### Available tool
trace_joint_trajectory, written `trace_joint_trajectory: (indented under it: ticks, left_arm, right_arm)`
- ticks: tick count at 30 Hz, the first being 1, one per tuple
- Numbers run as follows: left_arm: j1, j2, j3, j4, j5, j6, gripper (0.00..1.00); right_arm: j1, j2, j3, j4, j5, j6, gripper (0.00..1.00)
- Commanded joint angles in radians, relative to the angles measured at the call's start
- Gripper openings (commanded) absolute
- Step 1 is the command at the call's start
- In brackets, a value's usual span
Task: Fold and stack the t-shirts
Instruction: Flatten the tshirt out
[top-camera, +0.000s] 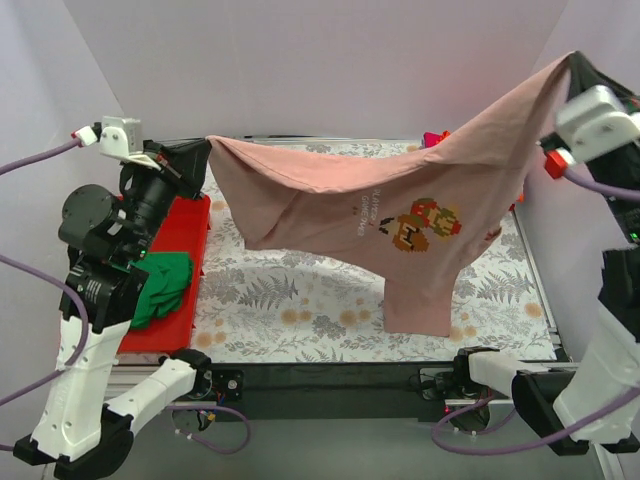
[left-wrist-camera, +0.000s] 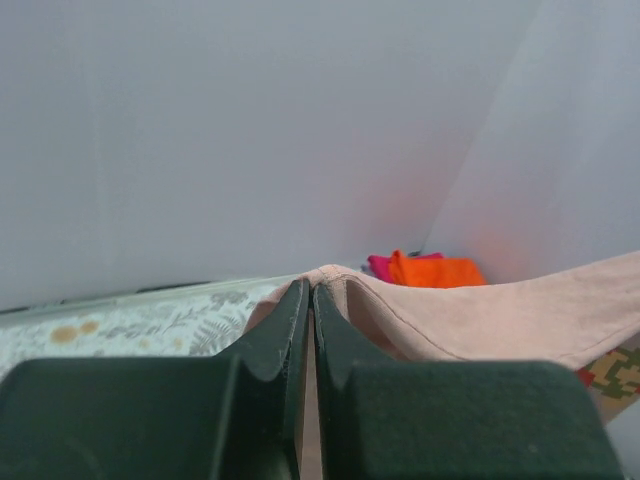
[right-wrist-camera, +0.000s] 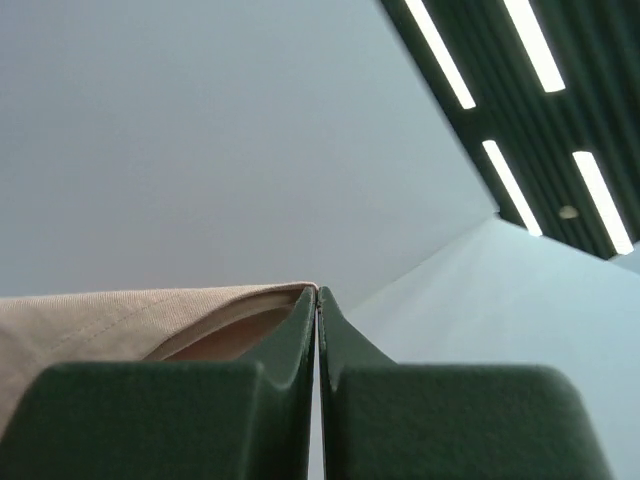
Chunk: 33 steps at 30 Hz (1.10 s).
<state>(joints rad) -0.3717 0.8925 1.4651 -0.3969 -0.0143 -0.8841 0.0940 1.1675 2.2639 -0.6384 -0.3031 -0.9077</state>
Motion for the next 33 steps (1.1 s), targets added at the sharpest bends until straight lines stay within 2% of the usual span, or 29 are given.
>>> trace_joint_trajectory:
  ticks: [1,5,10,15,18,19,21,23,24,26,29,30,32,33]
  left_arm:
    - [0.005,-0.039,0.034,0.095,0.180,0.016,0.00]
    - [0.005,-0.063,0.080,0.128,0.255,-0.007,0.00]
    - [0.005,-0.090,0.115,0.138,0.264,-0.013,0.00]
    - [0.005,-0.119,0.045,0.145,0.183,0.017,0.00]
    - [0.005,-0.133,-0.070,0.165,0.075,0.042,0.00]
    - [0.005,-0.135,-0.157,0.177,0.045,0.056,0.00]
    - [0.004,-0.122,-0.242,0.223,-0.046,0.080,0.00]
    - [0.005,-0.087,-0.395,0.274,-0.105,0.106,0.00]
    - [0.005,-0.069,-0.452,0.350,-0.131,0.111,0.00]
    - [0.016,-0.012,-0.575,0.486,-0.202,0.116,0.00]
    - [0.105,0.176,-0.623,0.604,-0.182,0.050,0.00]
    - [0.164,0.301,-0.618,0.625,-0.174,0.024,0.00]
    - [0.227,0.435,-0.580,0.629,-0.123,-0.039,0.00]
    - [0.282,0.582,-0.493,0.607,-0.104,-0.097,0.00]
  right_arm:
    - [0.003,-0.063,0.059,0.186,0.079,0.067,0.01]
    - [0.004,-0.091,0.120,0.290,0.114,0.073,0.01]
    - [0.006,-0.101,0.120,0.335,0.128,0.058,0.01]
    - [0.006,-0.086,-0.013,0.333,0.117,0.059,0.01]
    - [0.006,-0.043,-0.099,0.329,0.099,0.073,0.01]
    - [0.006,-0.031,-0.124,0.322,0.082,0.082,0.01]
    - [0.006,0.010,-0.185,0.325,0.064,0.108,0.01]
    - [0.006,0.047,-0.279,0.333,0.032,0.135,0.01]
    - [0.006,0.085,-0.317,0.348,0.021,0.162,0.01]
    - [0.006,0.130,-0.435,0.420,-0.007,0.187,0.01]
    - [0.015,0.333,-0.489,0.499,-0.022,0.246,0.01]
    - [0.018,0.389,-0.481,0.516,-0.027,0.262,0.01]
    - [0.035,0.501,-0.431,0.564,-0.022,0.332,0.01]
    - [0.041,0.617,-0.399,0.574,-0.013,0.361,0.01]
